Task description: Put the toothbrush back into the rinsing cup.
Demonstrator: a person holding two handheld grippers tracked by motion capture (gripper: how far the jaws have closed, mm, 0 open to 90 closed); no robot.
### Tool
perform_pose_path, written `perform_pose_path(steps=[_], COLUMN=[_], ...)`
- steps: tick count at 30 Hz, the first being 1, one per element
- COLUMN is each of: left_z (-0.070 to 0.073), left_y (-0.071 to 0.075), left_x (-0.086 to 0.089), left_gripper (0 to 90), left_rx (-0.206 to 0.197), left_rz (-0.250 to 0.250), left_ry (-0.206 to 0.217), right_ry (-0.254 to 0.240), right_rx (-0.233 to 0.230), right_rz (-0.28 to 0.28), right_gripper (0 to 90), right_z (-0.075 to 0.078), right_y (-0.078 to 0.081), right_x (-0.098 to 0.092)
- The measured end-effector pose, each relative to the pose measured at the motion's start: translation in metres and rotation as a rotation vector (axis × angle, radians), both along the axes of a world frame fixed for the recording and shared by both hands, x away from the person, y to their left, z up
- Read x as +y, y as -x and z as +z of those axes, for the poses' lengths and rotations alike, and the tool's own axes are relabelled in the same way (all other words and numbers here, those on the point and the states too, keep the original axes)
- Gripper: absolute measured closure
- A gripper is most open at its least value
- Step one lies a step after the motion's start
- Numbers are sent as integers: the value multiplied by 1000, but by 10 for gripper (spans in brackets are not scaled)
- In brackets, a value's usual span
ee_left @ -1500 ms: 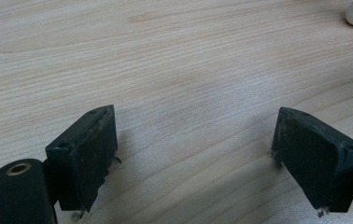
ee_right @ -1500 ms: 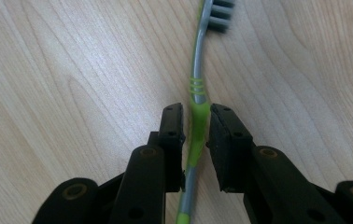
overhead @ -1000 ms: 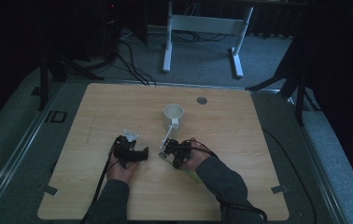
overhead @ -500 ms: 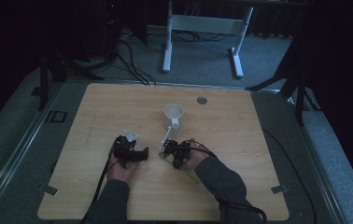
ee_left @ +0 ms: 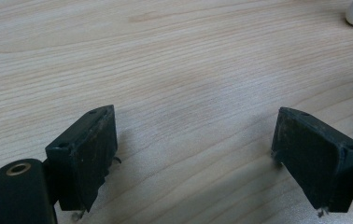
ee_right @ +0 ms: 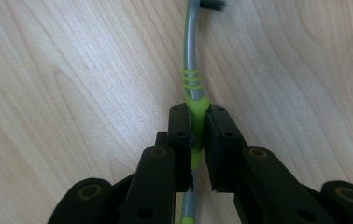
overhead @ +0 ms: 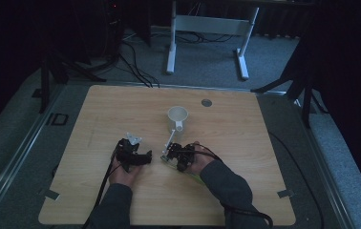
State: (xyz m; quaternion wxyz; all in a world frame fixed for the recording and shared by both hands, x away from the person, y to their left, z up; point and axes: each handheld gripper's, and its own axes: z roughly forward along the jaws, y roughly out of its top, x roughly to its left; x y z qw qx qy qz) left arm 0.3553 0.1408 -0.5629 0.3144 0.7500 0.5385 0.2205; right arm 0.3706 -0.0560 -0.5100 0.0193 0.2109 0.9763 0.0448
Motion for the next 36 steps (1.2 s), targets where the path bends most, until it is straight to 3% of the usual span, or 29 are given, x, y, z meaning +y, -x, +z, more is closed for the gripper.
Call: perform_pose_path(steps=[18, 23, 36], left_z=[0, 0, 0], left_y=[0, 0, 0], left_x=[0, 0, 0], left_gripper=[146, 146, 146], left_rx=[-1, 0, -2], left_rz=[1, 1, 1], left_ry=[1, 1, 1], right_ry=[-135, -154, -258], right_rx=[-68, -81, -132], right_rz=[-53, -65, -122], right_gripper=[812, 813, 813], right_z=[31, 34, 45], right_y=[-2, -2, -4], right_x=[-14, -16, -28])
